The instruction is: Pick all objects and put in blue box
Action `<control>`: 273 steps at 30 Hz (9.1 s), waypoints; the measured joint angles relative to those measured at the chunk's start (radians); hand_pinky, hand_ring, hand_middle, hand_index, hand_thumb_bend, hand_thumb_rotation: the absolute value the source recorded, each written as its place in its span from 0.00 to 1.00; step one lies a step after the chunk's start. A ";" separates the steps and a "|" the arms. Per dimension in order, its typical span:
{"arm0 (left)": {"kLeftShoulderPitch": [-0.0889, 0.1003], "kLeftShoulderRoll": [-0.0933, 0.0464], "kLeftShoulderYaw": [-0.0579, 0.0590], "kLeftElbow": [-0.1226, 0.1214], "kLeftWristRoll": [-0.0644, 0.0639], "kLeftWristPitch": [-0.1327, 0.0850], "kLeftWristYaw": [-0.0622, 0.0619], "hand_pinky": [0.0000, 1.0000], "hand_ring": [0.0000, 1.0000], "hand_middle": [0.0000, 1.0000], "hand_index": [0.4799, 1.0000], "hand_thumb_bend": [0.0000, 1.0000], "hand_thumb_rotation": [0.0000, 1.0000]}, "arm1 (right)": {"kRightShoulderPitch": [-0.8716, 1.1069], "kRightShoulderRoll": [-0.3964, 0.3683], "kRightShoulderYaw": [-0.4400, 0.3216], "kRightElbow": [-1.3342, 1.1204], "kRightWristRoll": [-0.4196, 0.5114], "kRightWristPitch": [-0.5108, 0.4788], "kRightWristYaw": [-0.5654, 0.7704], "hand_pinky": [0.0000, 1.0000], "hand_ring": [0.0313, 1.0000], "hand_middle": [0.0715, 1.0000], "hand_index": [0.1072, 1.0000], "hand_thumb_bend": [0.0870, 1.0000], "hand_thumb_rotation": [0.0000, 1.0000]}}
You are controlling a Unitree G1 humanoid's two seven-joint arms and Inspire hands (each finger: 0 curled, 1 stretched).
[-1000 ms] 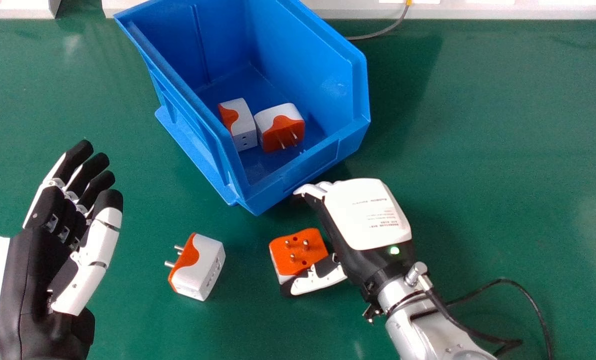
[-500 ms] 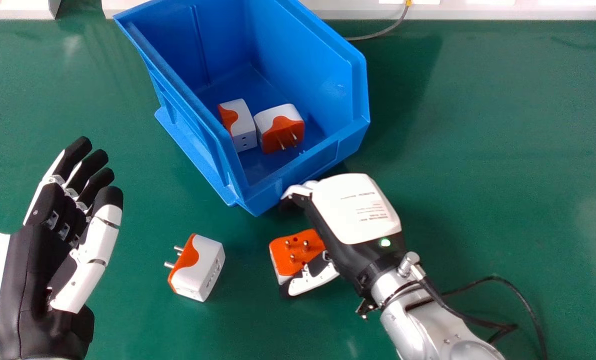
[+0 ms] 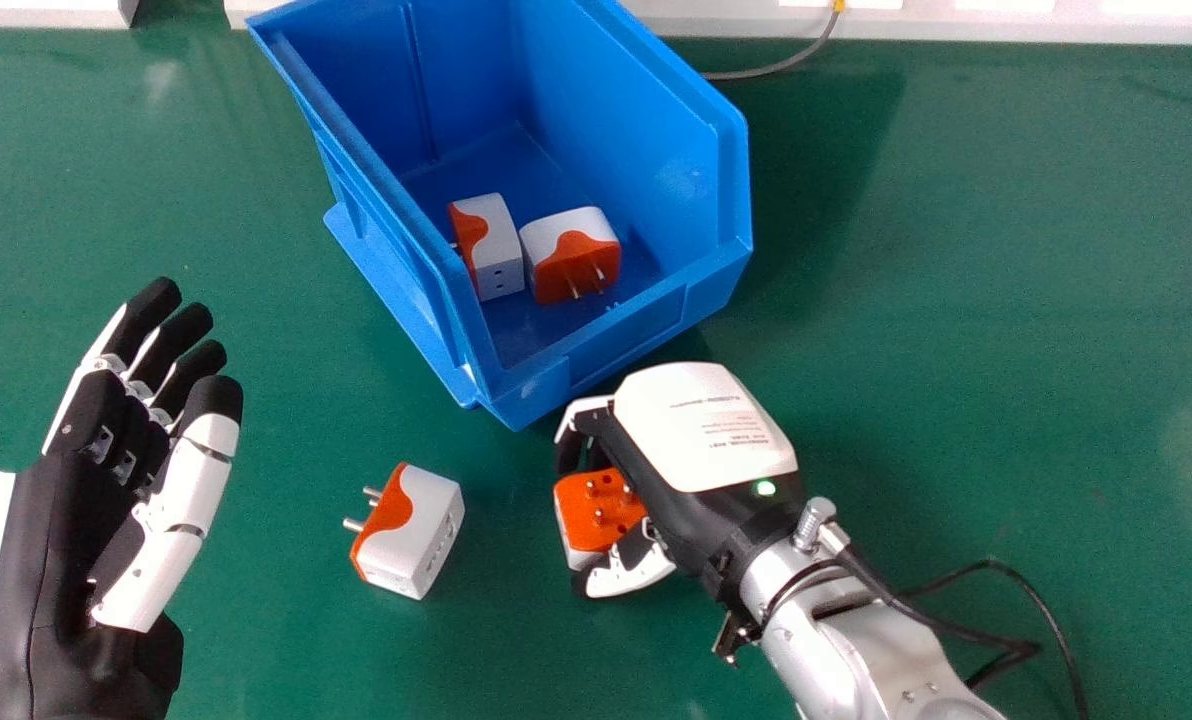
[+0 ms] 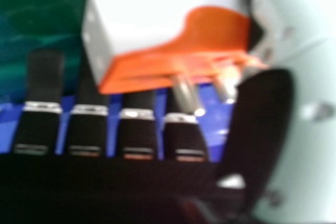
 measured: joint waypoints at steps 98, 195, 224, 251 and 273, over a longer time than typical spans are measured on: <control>-0.004 0.000 0.001 0.009 -0.005 0.001 0.002 0.85 0.86 0.87 0.73 0.44 0.41 | -0.227 0.113 -0.268 -0.328 0.069 -0.114 0.080 0.29 0.39 0.48 0.48 0.44 0.00; 0.028 -0.003 -0.021 0.009 0.028 -0.002 0.019 0.84 0.86 0.87 0.77 0.45 0.47 | -0.911 0.256 -0.033 1.034 0.153 -0.126 -0.307 0.57 0.74 0.79 0.73 0.60 0.00; 0.004 -0.008 -0.025 0.009 0.031 0.003 0.030 0.82 0.84 0.85 0.73 0.47 0.44 | -0.864 0.201 -0.031 0.865 0.156 -0.101 -0.273 0.62 0.79 0.82 0.77 0.54 0.00; -0.001 -0.022 -0.021 0.004 0.033 0.000 0.037 0.82 0.85 0.86 0.72 0.49 0.43 | -0.087 -0.086 -0.177 -0.482 0.110 0.063 0.083 0.62 0.77 0.80 0.75 0.81 0.04; -0.006 -0.013 0.020 0.044 0.018 -0.030 -0.001 0.80 0.85 0.86 0.73 0.51 0.45 | 0.608 -0.174 -0.302 -0.612 0.235 -0.519 -0.152 0.54 0.67 0.70 0.65 0.61 0.13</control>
